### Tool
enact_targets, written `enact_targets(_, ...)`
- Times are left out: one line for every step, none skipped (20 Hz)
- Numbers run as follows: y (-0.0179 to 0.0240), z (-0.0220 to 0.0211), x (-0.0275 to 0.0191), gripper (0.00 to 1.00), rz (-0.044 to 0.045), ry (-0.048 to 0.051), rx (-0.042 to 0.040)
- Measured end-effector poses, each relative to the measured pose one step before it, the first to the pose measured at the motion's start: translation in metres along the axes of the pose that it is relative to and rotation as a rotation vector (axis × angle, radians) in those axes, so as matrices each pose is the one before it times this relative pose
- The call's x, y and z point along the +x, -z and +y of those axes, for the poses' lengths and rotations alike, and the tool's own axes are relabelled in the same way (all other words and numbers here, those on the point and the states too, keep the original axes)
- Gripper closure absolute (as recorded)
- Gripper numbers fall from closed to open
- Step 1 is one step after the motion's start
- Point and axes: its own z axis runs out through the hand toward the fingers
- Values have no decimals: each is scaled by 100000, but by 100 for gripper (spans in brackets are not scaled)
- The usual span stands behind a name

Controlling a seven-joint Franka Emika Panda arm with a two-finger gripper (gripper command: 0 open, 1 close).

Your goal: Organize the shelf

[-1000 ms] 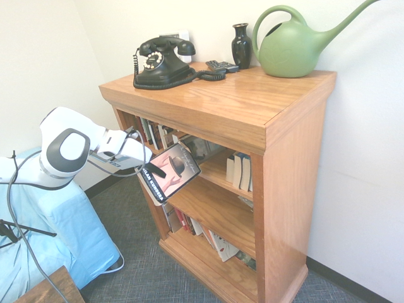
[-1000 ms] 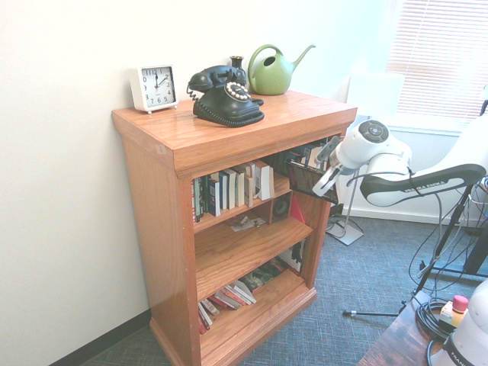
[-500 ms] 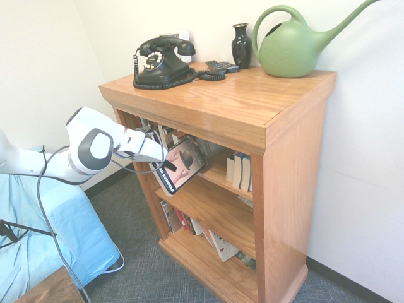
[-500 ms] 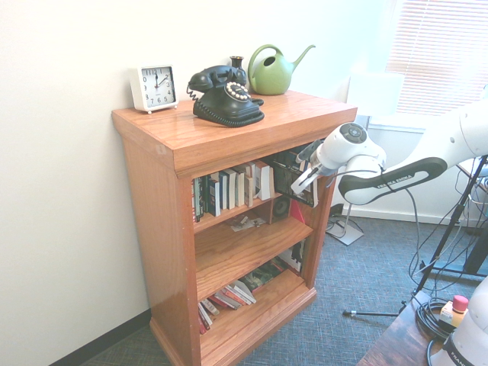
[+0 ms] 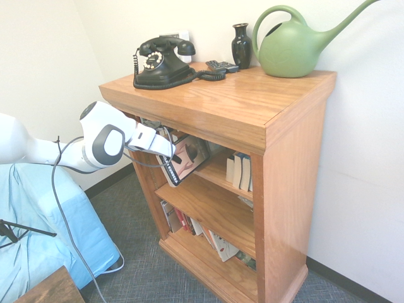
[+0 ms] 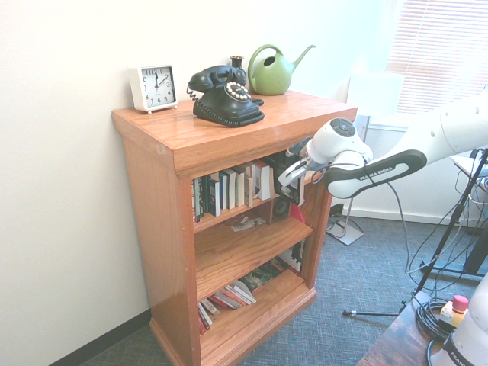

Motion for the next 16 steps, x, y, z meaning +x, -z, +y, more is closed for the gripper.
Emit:
enact_targets(-344, -88, 113, 100, -235, -198, -33)
enact_targets(-274, -107, 152, 100, -91, -133, 28)
enact_targets(-252, -66, 120, 100, -98, -123, -18)
enact_targets(-204, -166, 213, 100, 79, -132, 177)
enact_targets(-203, -147, 191, 100, 56, -130, 150)
enact_targets(-232, -147, 209, 100, 63, -152, 159)
enact_targets(-232, -176, 212, 100, 84, -133, 224)
enact_targets(-260, -77, 150, 100, 12, -159, 155)
enact_targets(-239, -110, 204, 100, 164, -134, 302)
enact_targets(-161, -58, 48, 100, 152, -204, 368)
enact_targets(-49, 18, 15, 100, 365, 280, 274)
enact_targets(-31, 2, -15, 100, 342, 122, 116)
enact_targets(-42, 17, -6, 100, 523, 342, 127)
enact_targets(-71, -5, -41, 100, 529, 266, 302)
enact_targets(-77, 12, -30, 100, 472, 126, 235)
enact_targets(-68, 8, -41, 100, 575, 126, 229)
